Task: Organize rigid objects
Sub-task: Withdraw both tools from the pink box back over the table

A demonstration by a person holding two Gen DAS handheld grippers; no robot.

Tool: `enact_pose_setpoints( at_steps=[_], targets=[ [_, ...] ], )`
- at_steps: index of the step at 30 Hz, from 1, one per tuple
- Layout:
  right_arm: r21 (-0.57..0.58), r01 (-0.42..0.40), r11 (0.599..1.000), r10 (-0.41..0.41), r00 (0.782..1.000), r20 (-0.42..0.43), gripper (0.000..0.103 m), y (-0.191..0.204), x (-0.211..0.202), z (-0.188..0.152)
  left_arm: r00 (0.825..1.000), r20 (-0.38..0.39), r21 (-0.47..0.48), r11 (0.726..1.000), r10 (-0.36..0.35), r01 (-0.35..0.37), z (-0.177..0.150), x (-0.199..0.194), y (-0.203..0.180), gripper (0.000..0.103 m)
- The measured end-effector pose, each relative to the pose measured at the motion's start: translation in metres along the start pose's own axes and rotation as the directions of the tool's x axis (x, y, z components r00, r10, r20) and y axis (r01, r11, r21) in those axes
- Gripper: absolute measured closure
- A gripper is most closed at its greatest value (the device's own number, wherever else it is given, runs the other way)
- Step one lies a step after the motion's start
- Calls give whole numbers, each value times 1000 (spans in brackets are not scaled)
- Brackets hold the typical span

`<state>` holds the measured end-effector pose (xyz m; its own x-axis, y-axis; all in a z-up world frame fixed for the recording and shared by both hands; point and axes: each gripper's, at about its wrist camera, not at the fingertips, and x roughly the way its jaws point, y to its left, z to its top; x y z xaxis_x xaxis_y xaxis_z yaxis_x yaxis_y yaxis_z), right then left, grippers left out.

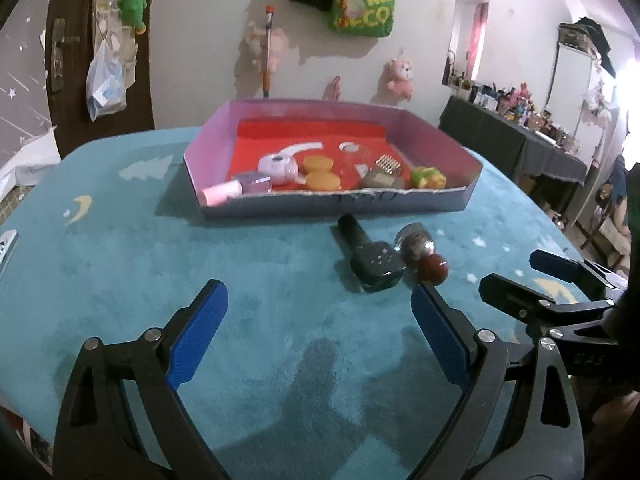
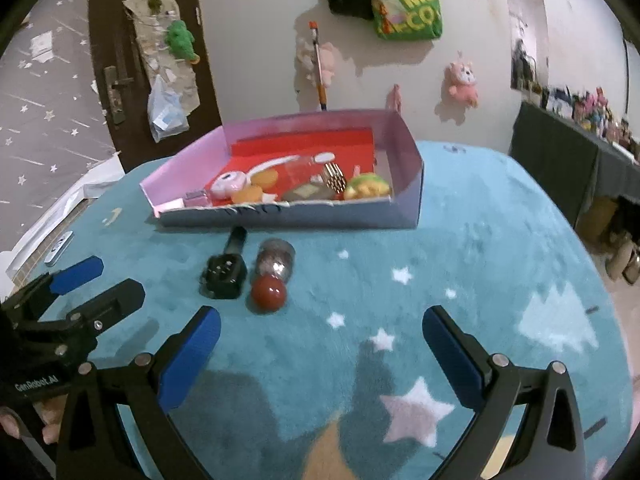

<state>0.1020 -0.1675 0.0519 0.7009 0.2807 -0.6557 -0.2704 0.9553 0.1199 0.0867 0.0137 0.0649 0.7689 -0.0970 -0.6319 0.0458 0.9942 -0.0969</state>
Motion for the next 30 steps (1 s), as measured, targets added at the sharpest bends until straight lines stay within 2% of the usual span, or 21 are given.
enact_pose_setpoints(
  at_steps=[9,15,19,27,30],
  targets=[
    [23,-9,1000,9,999,-33,0,-7,14,-2,999,-48,-8,1000,-15,14,0,15,0,9],
    [31,-20,999,22,999,-48,0,-11,16,2,997,-74,-8,999,-32,31,10,23,-3,9],
    [36,7,999,-5,999,-49,0,-20,14,5,994,-96,-13,999,-44,43,20,33,-8,9],
    [70,51,996,-46,996,-76,0,-46,18,15,975,-206,-3,997,-77,78,31,68,-19,9],
    [85,47,995,-40,996,-84,0,-52,20,19,970,-238,0,998,-54,55,30,77,-17,9]
  ],
)
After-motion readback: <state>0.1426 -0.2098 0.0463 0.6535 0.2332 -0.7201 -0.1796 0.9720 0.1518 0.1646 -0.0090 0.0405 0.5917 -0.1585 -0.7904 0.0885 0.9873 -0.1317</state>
